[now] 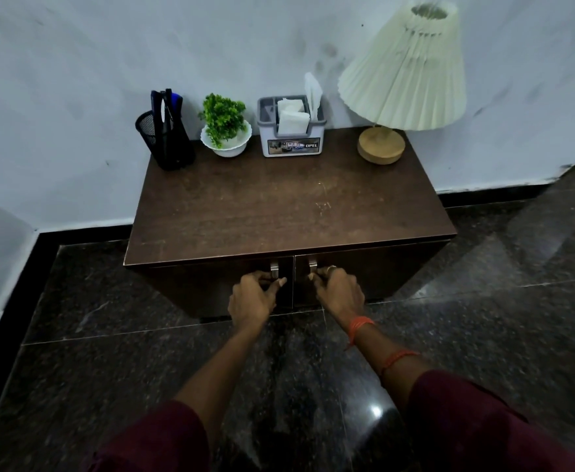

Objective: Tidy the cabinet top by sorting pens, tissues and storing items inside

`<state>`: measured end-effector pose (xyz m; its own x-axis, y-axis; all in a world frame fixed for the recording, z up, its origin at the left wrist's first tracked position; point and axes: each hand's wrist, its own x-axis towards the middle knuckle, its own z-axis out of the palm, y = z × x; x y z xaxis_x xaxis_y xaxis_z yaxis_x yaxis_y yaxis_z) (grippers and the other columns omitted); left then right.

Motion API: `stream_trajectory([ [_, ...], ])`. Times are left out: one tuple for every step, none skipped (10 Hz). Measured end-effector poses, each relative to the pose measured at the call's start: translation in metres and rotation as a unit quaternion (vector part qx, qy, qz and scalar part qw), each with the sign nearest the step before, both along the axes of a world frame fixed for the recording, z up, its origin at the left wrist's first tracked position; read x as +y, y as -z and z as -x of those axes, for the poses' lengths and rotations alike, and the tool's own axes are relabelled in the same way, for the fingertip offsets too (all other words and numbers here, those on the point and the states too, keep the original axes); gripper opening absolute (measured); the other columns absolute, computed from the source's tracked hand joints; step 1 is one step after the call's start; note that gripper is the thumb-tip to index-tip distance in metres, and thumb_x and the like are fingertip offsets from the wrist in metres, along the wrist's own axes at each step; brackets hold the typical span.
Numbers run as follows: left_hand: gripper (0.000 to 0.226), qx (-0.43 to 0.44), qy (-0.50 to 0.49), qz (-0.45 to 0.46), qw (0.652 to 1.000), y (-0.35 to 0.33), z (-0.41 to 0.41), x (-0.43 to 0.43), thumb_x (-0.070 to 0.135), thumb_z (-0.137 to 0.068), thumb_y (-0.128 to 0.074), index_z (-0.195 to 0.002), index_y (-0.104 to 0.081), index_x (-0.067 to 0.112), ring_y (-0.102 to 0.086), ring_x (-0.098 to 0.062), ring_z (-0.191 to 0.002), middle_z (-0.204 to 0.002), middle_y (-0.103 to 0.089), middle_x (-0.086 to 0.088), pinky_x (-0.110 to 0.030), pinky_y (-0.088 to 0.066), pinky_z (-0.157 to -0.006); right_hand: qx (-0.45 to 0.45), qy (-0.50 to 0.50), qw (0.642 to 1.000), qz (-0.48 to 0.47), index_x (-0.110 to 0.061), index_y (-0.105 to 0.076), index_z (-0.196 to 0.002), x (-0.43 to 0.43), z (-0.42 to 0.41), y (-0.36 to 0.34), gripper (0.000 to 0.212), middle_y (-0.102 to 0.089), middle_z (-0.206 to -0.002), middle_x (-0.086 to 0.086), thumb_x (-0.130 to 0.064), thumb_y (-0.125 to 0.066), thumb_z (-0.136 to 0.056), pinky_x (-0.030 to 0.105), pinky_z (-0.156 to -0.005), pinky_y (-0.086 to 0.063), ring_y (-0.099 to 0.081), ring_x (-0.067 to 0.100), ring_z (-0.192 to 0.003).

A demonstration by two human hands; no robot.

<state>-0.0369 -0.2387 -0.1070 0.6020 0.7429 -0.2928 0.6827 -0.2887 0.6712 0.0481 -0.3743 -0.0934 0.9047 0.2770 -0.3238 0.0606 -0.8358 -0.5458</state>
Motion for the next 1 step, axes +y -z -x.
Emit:
stream_trajectory([
  [0.045, 0.017, 0.012, 0.000, 1.000, 0.0066, 0.0086, -0.0023, 0.060, -0.076, -0.071, -0.109, -0.069, 0.030, -0.073, -0.020, -0.089, -0.099, -0.076, 0.007, -0.036, -0.057, -0.084, -0.014, 0.016, 1.000, -0.016, -0.027, -0.062, -0.121, -0.0046, 0.0067, -0.0038, 0.033, -0.068, -0.117, 0.011, -0.041, -0.055, -0.092, 0.038, -0.088, -0.051, -0.062, 0.034, -0.110],
])
